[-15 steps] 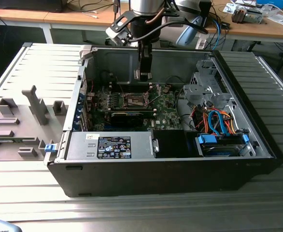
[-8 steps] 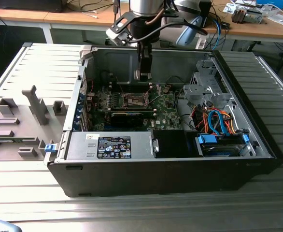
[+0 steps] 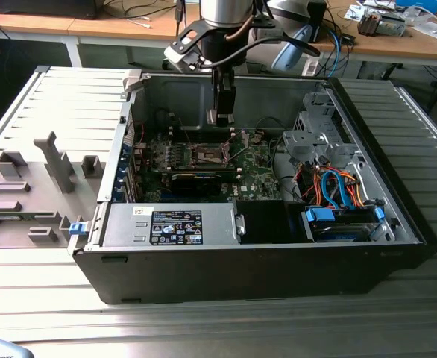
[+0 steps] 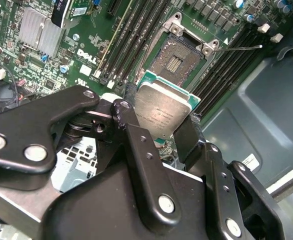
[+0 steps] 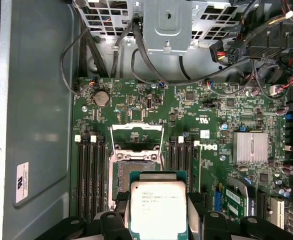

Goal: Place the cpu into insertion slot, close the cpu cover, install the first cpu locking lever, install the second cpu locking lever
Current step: 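Place the cpu into insertion slot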

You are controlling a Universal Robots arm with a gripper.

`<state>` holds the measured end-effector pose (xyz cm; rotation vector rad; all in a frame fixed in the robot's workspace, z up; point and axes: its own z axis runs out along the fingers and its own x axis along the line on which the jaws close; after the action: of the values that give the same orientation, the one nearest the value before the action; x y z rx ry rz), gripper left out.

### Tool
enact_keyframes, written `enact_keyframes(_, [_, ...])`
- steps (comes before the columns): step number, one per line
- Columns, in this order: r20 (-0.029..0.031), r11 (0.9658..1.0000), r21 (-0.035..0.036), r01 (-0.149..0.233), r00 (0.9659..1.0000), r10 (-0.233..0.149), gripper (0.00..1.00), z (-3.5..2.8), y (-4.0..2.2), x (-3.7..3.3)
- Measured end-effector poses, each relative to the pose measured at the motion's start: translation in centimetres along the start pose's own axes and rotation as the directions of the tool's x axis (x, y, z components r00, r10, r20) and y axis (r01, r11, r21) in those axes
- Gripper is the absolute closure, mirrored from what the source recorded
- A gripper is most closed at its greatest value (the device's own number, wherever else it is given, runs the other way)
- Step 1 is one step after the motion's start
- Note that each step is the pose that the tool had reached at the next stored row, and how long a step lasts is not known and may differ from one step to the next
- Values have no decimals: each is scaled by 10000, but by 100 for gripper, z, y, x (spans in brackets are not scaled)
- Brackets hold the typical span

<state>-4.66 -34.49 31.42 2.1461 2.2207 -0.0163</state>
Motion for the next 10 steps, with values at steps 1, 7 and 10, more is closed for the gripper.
enact_keyframes(1, [0, 10000, 0, 0, 10000, 0, 45, 5, 0, 0])
enact_keyframes(7, [-2, 10000, -1, 0, 10000, 0, 45, 26, -1, 1])
enact_keyframes(10, [0, 10000, 0, 0, 10000, 0, 45, 36, -1, 2])
